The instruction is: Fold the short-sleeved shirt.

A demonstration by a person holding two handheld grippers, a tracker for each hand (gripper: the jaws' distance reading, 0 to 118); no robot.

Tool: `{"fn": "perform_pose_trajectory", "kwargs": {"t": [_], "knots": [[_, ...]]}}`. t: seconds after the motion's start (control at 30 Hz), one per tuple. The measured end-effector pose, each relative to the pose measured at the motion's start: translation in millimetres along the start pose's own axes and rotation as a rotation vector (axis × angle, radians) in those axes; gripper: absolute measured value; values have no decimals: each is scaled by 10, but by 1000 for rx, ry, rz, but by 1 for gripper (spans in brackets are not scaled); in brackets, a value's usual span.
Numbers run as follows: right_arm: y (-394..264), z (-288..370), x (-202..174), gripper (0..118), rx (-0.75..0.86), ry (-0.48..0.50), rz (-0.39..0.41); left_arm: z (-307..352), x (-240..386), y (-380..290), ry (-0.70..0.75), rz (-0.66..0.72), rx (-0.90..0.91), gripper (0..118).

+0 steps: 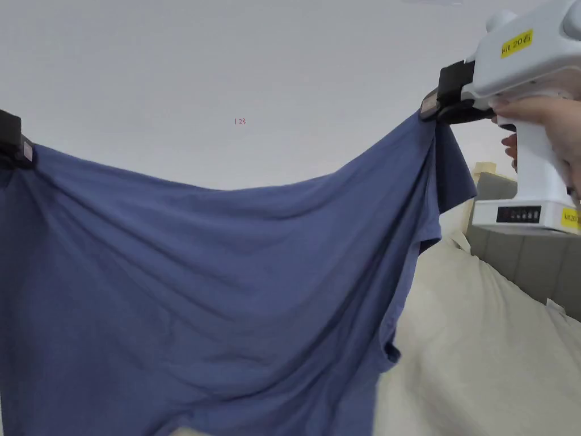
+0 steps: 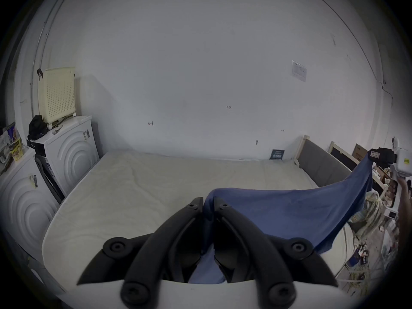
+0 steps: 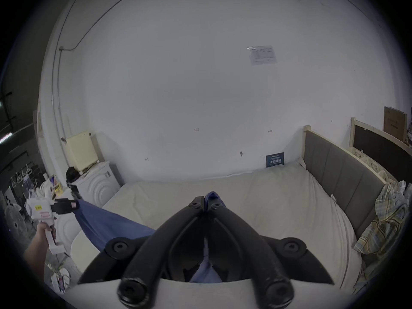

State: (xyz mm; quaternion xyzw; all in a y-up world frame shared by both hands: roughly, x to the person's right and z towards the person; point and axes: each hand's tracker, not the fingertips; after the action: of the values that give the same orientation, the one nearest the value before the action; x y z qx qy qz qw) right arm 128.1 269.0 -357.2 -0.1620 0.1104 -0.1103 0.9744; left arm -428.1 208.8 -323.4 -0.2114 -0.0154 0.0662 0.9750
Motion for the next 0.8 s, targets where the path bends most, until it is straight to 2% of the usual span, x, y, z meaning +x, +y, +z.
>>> {"fn": "perform_pose_trajectory", "kwargs": {"t": [0.17,0.37,0.53,0.67,0.8], "knots": [[366,-402,-5,0,35,-41,-2,-300,46,319,19,7,34,8],[918,-870,-88,0,98,-112,40,-925,-3,829,37,3,88,8],[1337,-1168,-154,0,188,-131,74,-1380,-55,1240,51,1,152,8],[1447,-1296,-192,0,242,-173,109,-1521,-50,1408,38,15,259,8],[1238,-1393,-177,0,290,-181,133,-1625,-55,1295,31,-27,337,8]]}}
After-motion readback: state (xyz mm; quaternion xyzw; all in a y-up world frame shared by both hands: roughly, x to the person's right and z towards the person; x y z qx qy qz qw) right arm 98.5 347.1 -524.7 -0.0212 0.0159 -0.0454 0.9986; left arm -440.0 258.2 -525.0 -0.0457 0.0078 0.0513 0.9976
